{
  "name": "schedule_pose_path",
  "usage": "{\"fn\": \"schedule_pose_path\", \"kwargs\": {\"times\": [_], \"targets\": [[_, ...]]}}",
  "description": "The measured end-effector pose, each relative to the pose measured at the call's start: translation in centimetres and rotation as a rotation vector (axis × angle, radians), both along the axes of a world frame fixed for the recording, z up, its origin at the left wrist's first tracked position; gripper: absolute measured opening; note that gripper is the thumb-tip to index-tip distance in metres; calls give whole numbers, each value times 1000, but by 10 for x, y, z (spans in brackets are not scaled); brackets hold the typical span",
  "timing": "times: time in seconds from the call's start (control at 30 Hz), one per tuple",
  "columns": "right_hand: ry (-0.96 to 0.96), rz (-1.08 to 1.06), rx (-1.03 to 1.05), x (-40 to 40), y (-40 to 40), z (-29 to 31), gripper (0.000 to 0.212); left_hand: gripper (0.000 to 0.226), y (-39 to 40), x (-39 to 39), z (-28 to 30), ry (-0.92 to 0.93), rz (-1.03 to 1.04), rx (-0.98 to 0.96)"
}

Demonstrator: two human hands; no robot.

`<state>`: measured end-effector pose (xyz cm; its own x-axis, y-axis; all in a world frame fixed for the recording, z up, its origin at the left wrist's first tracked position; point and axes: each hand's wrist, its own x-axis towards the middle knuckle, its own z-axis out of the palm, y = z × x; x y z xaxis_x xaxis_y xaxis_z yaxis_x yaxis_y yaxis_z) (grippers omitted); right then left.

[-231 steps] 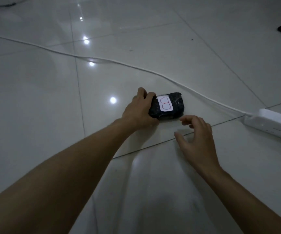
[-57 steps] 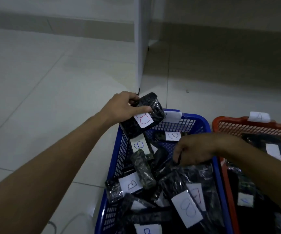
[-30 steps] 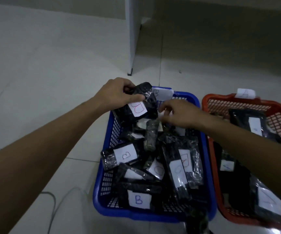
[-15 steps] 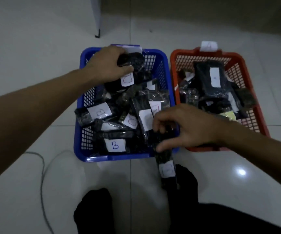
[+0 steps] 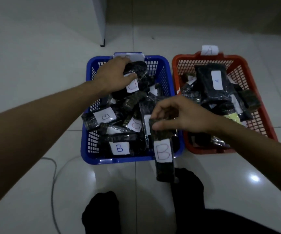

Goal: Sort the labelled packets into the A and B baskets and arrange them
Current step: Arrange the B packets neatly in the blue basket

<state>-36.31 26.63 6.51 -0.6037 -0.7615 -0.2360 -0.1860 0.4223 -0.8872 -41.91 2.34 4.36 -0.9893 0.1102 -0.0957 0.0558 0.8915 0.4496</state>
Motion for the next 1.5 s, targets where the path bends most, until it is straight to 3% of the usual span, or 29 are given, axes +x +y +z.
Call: {"fn": "schedule_pose_path", "kwargs": {"times": [0.17, 0.3, 0.43, 0.57, 0.7, 0.8, 1.0, 1.23, 1.5], "targets": [[30, -106, 46, -63, -23, 23, 12, 43, -8, -6, -1, -34, 72, 100], [58, -128, 153, -98, -50, 14, 20, 38, -16, -7, -2, -52, 160, 166], [179, 24, 354, -100, -71, -5, 28, 45, -32, -10, -1, -43, 300, 219], [281, 88, 363, -92, -68, -13, 29, 66, -45, -10, -1, 5, 333, 185], [281, 48, 423, -104, -67, -10, 36, 50, -56, -11, -4, 40, 408, 328], [372, -1, 473, -127, -79, -18, 29, 48, -64, -13, -4, 70, 442, 384], [173, 215, 633, -137, -114, -36, 49, 63, -74, -9, -8, 127, 372, 308], [235, 262, 729, -143, -114, -23, 26, 49, -77, -8, -12, 177, 411, 318], [254, 303, 956, -158, -90, 24, 30, 58, -70, -13, -14, 67, 406, 503]]}}
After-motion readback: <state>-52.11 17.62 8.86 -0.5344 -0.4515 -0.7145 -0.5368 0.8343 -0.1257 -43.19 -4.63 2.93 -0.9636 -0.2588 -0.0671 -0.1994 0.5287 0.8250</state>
